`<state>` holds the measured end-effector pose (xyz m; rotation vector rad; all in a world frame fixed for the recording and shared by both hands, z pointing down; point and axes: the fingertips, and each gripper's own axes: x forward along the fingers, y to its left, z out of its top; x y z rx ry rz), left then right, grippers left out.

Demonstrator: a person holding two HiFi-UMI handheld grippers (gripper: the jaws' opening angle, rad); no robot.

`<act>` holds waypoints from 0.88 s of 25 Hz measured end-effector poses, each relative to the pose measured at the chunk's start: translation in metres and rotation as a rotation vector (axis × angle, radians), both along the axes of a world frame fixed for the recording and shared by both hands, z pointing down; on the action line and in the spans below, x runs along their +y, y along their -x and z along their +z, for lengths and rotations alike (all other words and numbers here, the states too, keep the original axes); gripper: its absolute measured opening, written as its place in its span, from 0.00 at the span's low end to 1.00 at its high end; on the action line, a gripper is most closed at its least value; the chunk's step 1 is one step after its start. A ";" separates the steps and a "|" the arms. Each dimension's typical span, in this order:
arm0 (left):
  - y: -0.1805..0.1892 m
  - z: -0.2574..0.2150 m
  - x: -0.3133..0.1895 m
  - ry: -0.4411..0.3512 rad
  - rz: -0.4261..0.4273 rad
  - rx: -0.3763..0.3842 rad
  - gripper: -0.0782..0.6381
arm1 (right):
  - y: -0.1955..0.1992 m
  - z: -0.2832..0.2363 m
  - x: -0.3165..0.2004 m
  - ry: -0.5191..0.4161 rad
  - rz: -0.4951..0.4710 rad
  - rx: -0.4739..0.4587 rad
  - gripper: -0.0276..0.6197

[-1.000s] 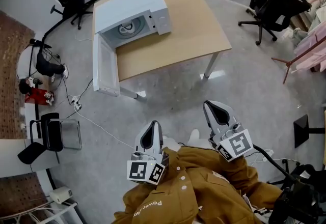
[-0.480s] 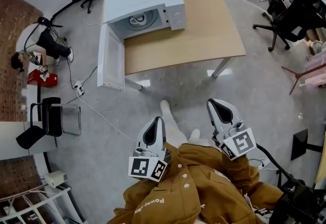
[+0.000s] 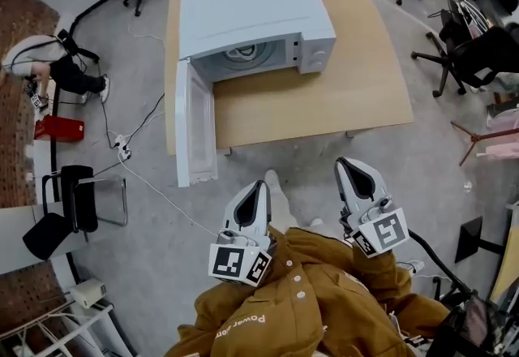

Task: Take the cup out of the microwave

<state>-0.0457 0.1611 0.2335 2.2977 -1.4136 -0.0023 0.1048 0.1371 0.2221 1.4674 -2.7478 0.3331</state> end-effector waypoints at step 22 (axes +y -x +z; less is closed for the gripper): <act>0.027 0.130 -0.269 -0.064 -0.256 -0.151 0.43 | 0.047 0.091 -0.175 0.080 -0.079 0.061 0.05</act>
